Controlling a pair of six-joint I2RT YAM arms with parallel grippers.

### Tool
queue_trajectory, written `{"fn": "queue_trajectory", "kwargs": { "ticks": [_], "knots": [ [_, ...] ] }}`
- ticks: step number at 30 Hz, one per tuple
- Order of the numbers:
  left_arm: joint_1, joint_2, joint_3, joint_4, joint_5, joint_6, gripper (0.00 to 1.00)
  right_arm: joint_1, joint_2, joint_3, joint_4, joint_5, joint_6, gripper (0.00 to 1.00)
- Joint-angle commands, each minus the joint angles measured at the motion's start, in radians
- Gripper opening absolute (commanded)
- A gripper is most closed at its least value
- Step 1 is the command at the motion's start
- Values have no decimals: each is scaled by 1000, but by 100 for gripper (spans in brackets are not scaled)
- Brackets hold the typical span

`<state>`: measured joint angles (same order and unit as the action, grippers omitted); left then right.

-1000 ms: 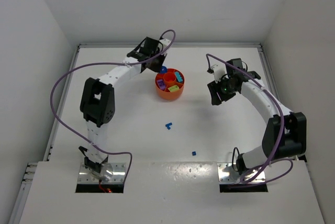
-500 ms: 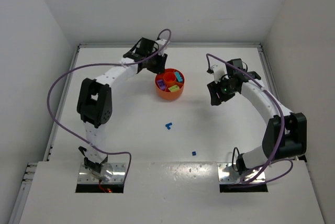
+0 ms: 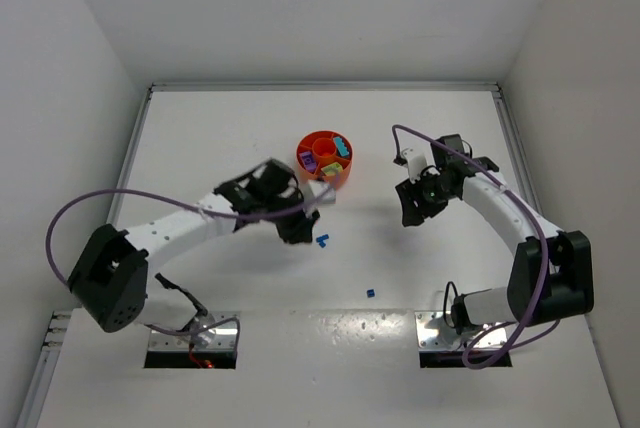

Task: Sort the legos into containers by color

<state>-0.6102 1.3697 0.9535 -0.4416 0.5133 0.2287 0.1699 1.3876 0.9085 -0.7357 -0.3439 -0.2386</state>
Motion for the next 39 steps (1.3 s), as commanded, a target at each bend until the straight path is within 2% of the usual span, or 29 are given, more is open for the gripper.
{"fn": "queue_trajectory", "kwargs": {
  "ticks": [1,5,9,10,15,20,27,30,39],
  "knots": [
    [-158,-46,-142,116,-149,-99,32,3,-33,-8,48,-12,25,53],
    [-221,5,-159,153,-239,-100,29,3,-24,-8,21,5,13,53],
    [-281,45,-105,141,-182,-66,29,3,-61,-31,22,11,-7,53],
    [-301,45,-105,180,-182,-66,29,3,-61,-31,22,22,-7,53],
    [-457,98,-49,215,-258,-75,30,-6,-61,-40,47,89,41,53],
    [-569,209,37,225,-360,-191,32,-15,-24,-10,70,137,85,53],
    [-674,365,155,193,-465,-246,32,-15,43,58,61,192,123,53],
    [-694,413,185,167,-466,-246,33,-24,70,69,70,192,124,55],
    [-724,477,232,147,-455,-233,44,-43,128,104,36,172,133,64]
  ]
}}
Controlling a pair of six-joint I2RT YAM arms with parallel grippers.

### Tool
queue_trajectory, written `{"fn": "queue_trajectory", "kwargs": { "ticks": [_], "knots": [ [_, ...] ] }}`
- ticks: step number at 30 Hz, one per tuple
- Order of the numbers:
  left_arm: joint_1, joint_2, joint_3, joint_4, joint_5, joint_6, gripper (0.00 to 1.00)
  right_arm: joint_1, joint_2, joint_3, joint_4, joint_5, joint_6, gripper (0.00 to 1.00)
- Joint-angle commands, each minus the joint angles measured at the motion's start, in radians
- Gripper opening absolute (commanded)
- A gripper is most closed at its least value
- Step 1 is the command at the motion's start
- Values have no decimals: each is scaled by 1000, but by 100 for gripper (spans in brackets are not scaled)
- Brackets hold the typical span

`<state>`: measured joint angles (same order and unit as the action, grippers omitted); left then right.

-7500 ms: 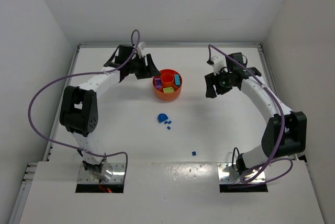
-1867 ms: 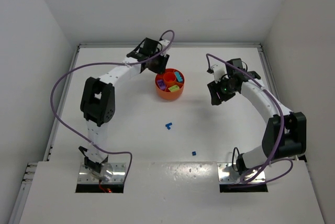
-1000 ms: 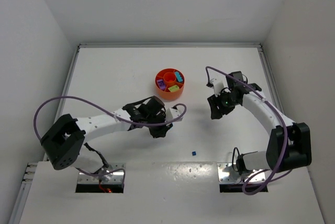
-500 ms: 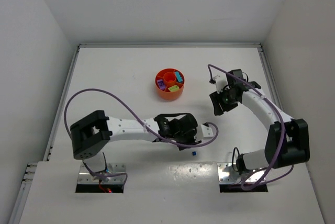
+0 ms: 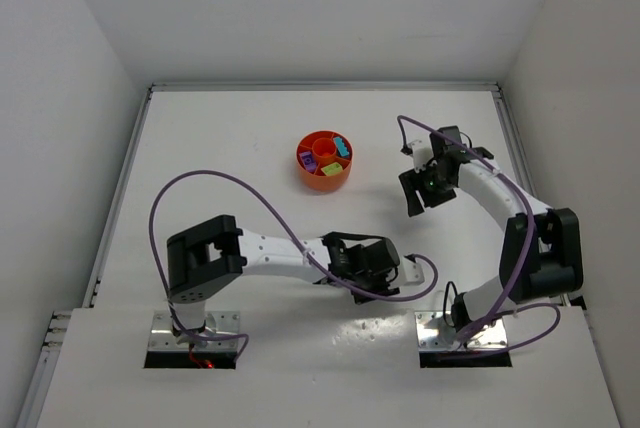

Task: Sort the legos into containers by color

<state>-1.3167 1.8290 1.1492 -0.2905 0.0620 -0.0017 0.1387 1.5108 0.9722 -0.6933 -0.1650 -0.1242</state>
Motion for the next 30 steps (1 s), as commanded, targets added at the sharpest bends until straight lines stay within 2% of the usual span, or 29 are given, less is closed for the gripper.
{"fn": "queue_trajectory", "kwargs": {
  "ticks": [1,16,22,30],
  "knots": [
    [-29,18,46,-4,-4,-3,45,-11,5,40,-6,-7,18,64],
    [-18,130,106,-22,-22,6,45,-11,23,59,-15,-25,18,64],
    [3,141,115,-32,13,17,37,-11,23,59,-15,-34,18,64],
    [13,122,69,-41,24,17,37,-11,23,59,-15,-34,18,64]
  ]
}}
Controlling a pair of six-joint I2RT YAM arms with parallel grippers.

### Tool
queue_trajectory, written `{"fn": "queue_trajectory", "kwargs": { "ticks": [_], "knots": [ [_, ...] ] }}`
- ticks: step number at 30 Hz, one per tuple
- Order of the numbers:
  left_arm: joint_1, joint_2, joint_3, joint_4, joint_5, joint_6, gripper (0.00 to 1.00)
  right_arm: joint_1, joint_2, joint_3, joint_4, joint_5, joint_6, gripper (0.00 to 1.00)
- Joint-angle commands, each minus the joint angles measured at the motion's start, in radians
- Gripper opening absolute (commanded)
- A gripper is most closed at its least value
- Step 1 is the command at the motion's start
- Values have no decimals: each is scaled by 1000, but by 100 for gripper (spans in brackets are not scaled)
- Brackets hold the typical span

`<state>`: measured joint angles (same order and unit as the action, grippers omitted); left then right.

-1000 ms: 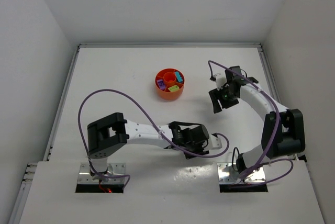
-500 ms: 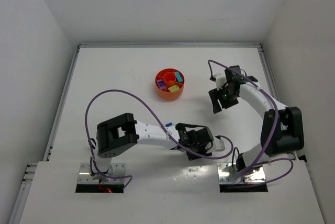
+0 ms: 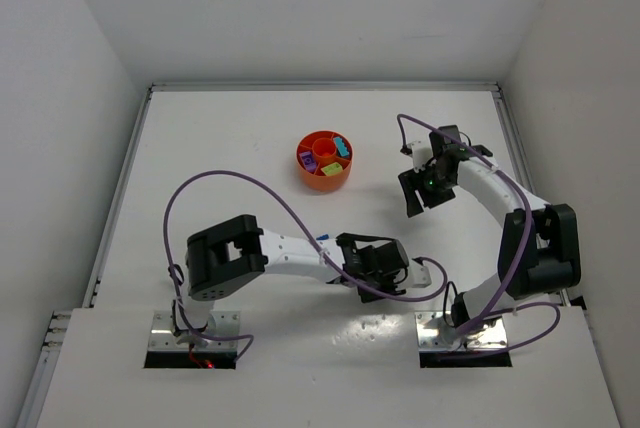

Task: Sort the legos into containers by color

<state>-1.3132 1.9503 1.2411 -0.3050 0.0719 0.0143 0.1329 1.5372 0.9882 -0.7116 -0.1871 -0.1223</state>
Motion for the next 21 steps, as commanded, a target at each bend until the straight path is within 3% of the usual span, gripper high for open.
{"fn": "queue_trajectory", "kwargs": {
  "ticks": [1,21],
  "knots": [
    [9,1,-37,-26,5,1,37,-6,-3,43,3,-12,16,64],
    [9,-60,-120,-5,-24,-8,41,-6,6,43,3,-22,16,64]
  ]
}}
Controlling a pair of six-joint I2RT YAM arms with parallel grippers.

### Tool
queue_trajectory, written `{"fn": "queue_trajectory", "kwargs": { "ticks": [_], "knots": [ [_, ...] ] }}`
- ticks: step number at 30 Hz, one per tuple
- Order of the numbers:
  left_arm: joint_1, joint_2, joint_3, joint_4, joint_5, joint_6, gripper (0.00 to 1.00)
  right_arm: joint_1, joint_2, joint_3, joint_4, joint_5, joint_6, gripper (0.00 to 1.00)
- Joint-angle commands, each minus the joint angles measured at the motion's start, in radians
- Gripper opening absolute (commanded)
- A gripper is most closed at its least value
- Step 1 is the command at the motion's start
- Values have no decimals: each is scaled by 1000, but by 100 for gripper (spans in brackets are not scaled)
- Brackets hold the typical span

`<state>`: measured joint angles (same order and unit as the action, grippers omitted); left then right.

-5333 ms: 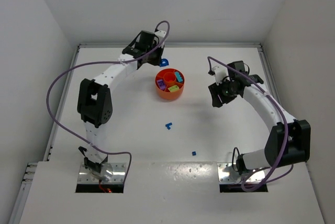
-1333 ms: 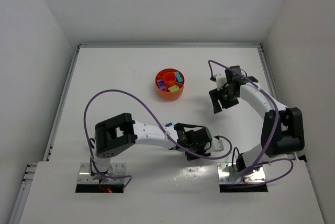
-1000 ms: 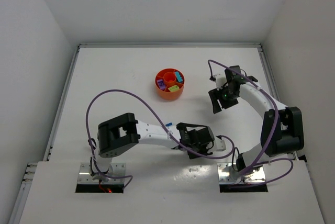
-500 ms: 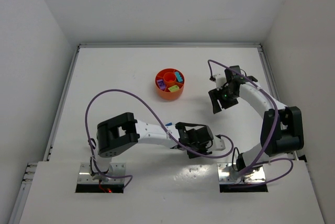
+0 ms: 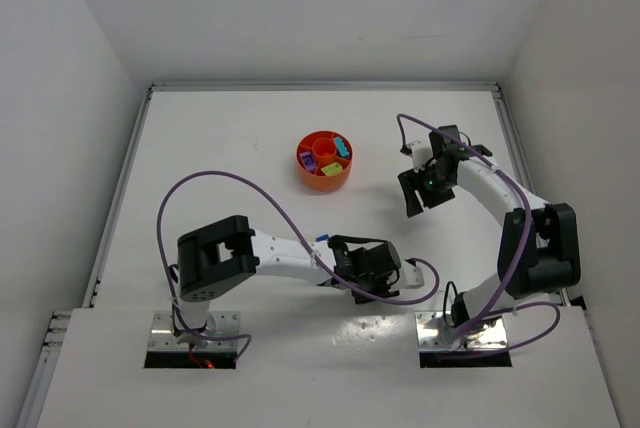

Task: Sort the legos into containers by color

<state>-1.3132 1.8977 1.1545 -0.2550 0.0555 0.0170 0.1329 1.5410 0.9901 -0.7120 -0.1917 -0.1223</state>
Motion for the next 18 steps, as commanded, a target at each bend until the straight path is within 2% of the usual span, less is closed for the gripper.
{"fn": "queue_trajectory", "kwargs": {
  "ticks": [1,10,18],
  "knots": [
    [9,-8,-33,-55,-8,-11,41,-6,2,41,3,-17,16,64],
    [9,20,-15,-55,1,-2,40,-6,2,41,3,-17,16,64],
    [9,38,-6,-55,10,8,31,-6,11,41,3,-17,16,63]
  ]
}}
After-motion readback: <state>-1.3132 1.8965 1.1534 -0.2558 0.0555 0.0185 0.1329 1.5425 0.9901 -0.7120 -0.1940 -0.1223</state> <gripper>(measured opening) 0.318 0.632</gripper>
